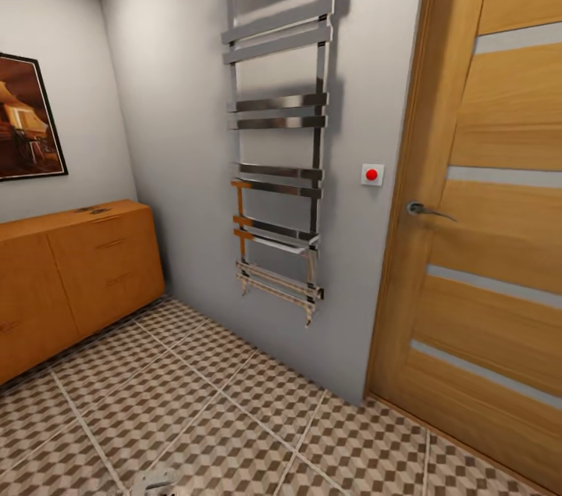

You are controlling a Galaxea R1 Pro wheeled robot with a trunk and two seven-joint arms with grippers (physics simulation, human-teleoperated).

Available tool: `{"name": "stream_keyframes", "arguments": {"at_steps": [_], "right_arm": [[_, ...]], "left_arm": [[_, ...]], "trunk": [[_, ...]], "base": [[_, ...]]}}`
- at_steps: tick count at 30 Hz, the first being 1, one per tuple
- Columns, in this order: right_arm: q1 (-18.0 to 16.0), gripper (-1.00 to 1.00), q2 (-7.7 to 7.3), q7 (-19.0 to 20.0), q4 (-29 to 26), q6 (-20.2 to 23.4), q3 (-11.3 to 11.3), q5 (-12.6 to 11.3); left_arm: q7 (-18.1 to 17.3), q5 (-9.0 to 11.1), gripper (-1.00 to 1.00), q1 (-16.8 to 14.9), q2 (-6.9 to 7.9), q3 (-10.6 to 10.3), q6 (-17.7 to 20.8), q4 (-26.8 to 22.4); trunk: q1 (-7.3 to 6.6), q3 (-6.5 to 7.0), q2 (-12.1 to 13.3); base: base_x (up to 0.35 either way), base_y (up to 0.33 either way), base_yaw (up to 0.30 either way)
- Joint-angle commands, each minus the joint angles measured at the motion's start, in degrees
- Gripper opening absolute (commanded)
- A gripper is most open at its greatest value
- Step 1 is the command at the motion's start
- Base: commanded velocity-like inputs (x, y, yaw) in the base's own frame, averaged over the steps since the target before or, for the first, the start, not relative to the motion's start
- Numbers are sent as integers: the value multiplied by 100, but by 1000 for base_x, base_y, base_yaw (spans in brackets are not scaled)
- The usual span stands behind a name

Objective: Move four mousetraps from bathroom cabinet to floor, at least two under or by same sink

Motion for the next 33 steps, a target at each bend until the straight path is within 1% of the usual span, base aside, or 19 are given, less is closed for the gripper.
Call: {"name": "stream_keyframes", "arguments": {"at_steps": [1,33], "right_arm": [[-7,100,2,-34,18,-24,39,23],[-6,100,-6,-31,18,-24,39,23]], "left_arm": [[14,43,100,-4,-1,-49,-17,3],[14,45,100,-6,-1,-48,-16,3]], "trunk": [[0,-6,-4],[0,-6,-4]], "base": [[0,0,275],[0,0,275]]}}
